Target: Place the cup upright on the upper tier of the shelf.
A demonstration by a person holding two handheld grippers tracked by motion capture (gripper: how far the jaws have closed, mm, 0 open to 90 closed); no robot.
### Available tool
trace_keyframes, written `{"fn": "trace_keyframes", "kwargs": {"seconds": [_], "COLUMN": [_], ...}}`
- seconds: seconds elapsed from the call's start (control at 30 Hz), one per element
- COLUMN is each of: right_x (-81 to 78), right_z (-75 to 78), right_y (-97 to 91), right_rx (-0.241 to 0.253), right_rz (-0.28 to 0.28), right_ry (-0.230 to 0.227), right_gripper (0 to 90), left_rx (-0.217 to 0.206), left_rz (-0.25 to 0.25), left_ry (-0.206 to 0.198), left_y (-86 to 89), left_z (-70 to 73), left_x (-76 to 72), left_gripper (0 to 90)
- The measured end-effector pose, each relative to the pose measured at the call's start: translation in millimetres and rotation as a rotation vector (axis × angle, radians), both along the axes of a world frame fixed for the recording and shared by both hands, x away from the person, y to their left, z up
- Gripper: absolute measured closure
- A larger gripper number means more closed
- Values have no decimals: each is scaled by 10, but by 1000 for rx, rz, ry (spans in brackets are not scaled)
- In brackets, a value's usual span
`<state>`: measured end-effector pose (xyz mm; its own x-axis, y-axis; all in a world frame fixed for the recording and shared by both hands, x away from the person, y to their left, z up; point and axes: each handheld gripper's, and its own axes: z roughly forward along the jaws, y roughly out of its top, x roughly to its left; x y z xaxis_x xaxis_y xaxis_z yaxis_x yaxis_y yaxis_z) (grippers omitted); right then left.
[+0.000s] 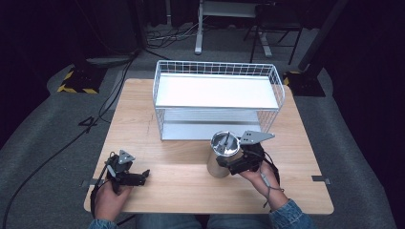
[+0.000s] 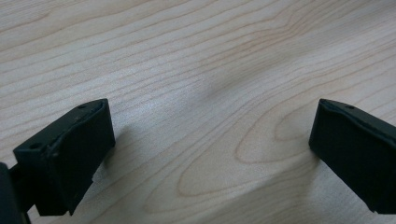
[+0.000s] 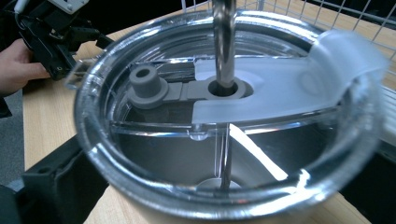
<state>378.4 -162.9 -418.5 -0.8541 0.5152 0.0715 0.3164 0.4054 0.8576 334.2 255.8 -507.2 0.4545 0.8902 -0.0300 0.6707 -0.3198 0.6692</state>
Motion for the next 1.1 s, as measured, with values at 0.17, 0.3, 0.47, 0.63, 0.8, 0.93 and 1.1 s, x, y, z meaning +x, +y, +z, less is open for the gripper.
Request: {"fn": "trace_keyframes", "kwargs": {"seconds": [0.17,0.3,0.47,0.63,0.8,0.93,1.1], "right_x": [32,36,27,28,26,13,7], "right_z": [-65,-96,-90,-90,-85,-59,-26], "right_y": [44,60,56,55,56,65,69], "right_rx": [-2,-19,-34,-34,-37,-59,-58], "right_rz": [-2,4,2,3,6,8,18], "right_ry": [8,7,-6,-7,-12,-32,-8], "right_gripper": [0,6,26,27,29,35,37], "left_rx": [0,-1,0,0,0,0,0], "left_rz": [0,0,0,0,0,0,0], "left_ry": [0,0,0,0,0,0,0], "left_y": [0,-1,0,0,0,0,0], "left_z": [0,-1,0,0,0,0,0], "left_x": [0,0,0,0,0,0,0], "left_gripper": [6,6,6,6,6,6,6]}}
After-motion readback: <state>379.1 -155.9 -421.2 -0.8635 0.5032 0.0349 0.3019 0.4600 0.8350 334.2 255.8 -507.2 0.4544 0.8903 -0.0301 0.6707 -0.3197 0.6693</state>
